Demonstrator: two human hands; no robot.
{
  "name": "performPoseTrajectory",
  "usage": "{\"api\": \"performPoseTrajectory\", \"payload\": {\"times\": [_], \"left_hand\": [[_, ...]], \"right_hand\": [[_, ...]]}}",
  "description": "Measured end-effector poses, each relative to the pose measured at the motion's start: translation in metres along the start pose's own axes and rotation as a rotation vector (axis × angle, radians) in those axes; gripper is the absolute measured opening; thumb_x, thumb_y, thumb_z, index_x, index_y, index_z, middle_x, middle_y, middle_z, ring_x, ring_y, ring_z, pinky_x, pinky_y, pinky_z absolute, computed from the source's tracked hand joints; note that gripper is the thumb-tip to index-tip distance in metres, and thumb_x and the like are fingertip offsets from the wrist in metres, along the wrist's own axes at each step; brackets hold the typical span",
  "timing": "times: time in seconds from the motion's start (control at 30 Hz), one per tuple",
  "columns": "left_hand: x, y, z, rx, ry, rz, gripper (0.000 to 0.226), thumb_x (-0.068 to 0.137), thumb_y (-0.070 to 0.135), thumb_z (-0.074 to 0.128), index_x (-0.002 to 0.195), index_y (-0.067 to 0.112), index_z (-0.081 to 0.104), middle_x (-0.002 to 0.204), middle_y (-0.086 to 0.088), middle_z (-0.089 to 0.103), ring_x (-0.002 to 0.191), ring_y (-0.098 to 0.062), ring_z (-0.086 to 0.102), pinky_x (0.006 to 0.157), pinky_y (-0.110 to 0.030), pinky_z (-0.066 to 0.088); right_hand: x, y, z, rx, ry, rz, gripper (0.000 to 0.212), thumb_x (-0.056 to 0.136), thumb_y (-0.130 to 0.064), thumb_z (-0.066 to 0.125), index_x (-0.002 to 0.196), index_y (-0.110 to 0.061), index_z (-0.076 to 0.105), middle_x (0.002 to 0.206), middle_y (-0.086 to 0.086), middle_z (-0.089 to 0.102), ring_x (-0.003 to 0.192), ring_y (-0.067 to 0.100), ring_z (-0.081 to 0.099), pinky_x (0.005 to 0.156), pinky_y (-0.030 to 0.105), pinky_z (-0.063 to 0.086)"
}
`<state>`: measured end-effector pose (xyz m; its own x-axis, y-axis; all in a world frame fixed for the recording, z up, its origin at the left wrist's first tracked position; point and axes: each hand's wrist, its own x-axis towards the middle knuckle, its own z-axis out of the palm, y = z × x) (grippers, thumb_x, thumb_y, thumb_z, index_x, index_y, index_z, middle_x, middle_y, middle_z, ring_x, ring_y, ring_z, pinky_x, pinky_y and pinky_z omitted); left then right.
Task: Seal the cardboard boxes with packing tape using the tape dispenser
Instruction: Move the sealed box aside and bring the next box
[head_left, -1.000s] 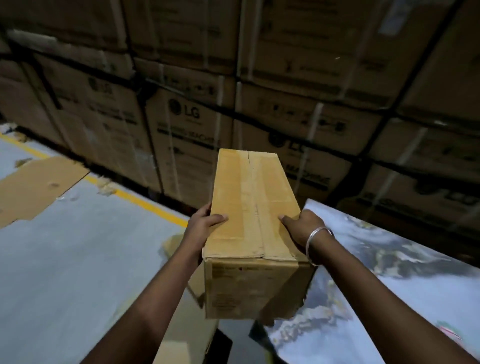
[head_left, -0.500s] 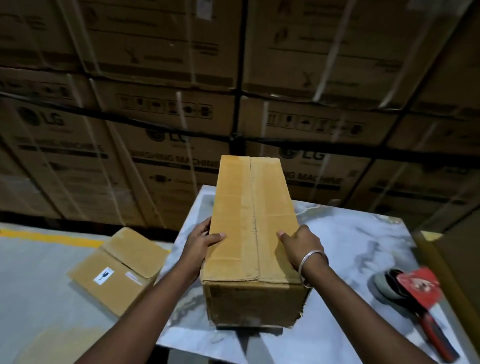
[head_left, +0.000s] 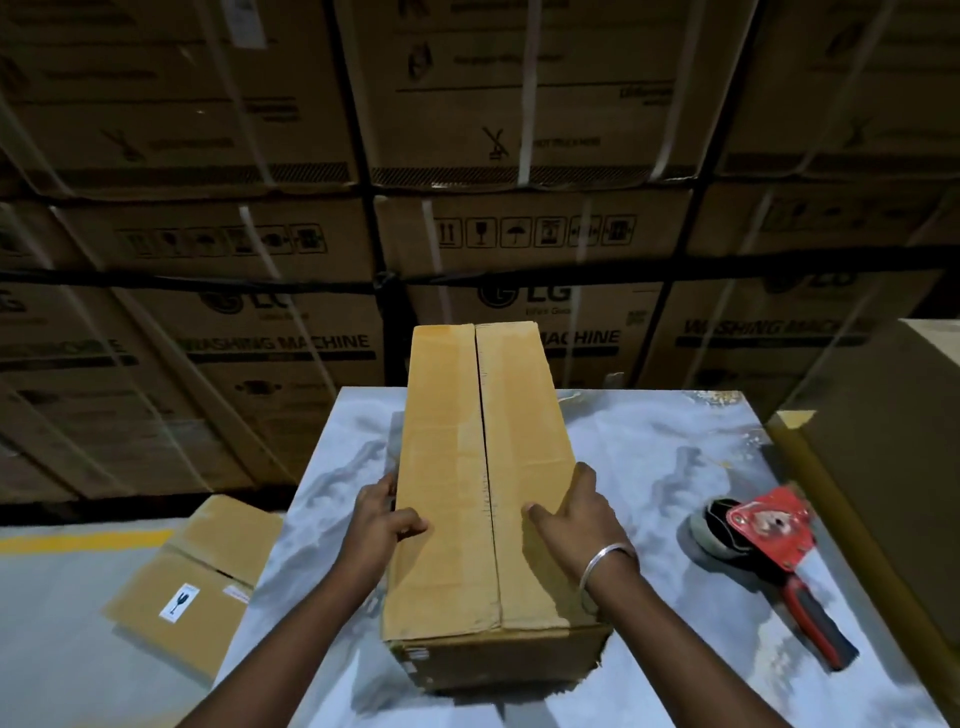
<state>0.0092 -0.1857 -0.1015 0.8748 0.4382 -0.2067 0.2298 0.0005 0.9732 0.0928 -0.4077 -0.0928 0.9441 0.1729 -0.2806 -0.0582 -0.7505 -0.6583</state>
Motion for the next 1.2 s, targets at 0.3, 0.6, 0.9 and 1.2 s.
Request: {"api": "performPoseTrajectory", "payload": {"times": [0.3, 0.6, 0.9, 1.2], "left_hand": [[0.041, 0.030, 0.034, 0.843, 0.177, 0.032, 0.088, 0.079, 0.059, 0.065, 0.150, 0.023, 0.029, 0.153, -0.006, 0.034, 0.138, -0.031, 0.038, 0.099, -0.045, 0.044], [0.063, 0.016, 0.065, 1.317, -0.135, 0.311, 0.067, 0.104, 0.056, 0.018, 0.160, 0.026, 0.001, 0.167, 0.011, -0.002, 0.154, -0.018, -0.003, 0.121, -0.053, 0.001], [0.060, 0.009, 0.066, 1.398, -0.186, 0.383, 0.062, 0.104, 0.053, 0.015, 0.160, 0.030, 0.000, 0.167, 0.013, 0.001, 0.155, -0.020, -0.001, 0.121, -0.051, 0.005], [0.055, 0.003, 0.069, 1.358, -0.149, 0.390, 0.077, 0.091, 0.063, 0.008, 0.160, 0.030, 0.011, 0.167, 0.012, 0.008, 0.154, -0.020, 0.005, 0.120, -0.055, 0.008]], "right_hand": [[0.021, -0.003, 0.001, -0.135, -0.086, -0.074, 0.092, 0.092, -0.062, 0.057, 0.160, -0.038, 0.000, 0.148, 0.010, 0.039, 0.123, 0.032, 0.055, 0.093, 0.037, 0.047], [0.049, 0.050, -0.016, 0.540, 0.237, 0.157, 0.032, 0.098, -0.034, 0.064, 0.128, -0.024, 0.062, 0.096, 0.002, 0.071, 0.093, 0.026, 0.070, 0.084, 0.049, 0.057], [0.065, 0.207, -0.047, -0.068, 0.492, 0.586, 0.064, 0.084, -0.026, 0.075, 0.138, -0.006, 0.045, 0.134, 0.021, 0.050, 0.128, 0.043, 0.048, 0.095, 0.055, 0.045], [0.072, 0.259, -0.081, -0.133, 0.287, 0.765, 0.048, 0.093, -0.040, 0.058, 0.134, -0.017, 0.049, 0.142, 0.012, 0.049, 0.137, 0.031, 0.043, 0.111, 0.048, 0.034]]}}
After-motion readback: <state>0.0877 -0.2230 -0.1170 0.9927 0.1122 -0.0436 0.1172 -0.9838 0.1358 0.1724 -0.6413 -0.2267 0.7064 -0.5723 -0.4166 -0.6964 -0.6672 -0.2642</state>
